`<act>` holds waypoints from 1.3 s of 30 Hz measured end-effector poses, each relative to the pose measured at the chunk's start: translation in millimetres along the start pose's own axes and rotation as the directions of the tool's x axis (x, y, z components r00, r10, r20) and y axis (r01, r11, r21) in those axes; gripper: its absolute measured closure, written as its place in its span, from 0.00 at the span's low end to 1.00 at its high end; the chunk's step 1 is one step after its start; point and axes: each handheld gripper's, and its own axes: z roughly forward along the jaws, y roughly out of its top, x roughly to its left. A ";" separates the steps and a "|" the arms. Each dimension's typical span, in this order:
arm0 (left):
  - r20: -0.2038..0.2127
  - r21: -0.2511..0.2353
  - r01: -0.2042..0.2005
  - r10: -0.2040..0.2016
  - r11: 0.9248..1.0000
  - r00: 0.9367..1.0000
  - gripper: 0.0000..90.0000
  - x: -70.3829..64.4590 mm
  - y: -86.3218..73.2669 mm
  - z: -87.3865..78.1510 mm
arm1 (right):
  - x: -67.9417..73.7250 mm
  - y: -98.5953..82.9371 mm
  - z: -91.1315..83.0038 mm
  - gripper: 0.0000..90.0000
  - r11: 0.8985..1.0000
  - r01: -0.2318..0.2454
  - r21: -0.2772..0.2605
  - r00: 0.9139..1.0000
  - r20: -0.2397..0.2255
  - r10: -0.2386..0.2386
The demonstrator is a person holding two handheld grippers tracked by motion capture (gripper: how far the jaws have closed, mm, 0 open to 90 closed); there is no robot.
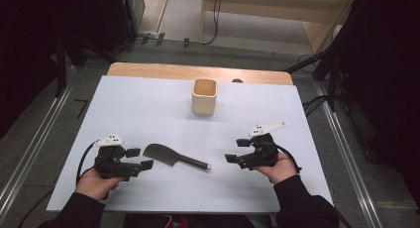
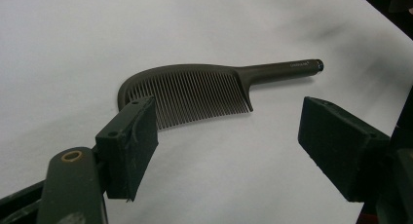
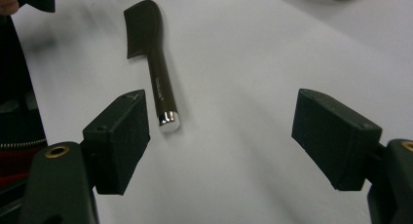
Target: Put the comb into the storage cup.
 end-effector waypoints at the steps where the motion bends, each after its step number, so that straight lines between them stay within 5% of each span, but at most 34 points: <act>1: -0.002 0.000 0.001 -0.001 1.000 1.000 0.25 -0.1 0.0 -0.1 | 0.6 1.5 1.7 0.22 1.000 0.001 -0.003 1.000 -0.006 -0.001; 39: -0.002 -0.005 0.002 -0.002 1.000 1.000 0.25 0.0 0.5 -1.2 | 25.0 42.0 56.6 0.23 0.996 0.084 0.021 0.993 -0.087 -0.082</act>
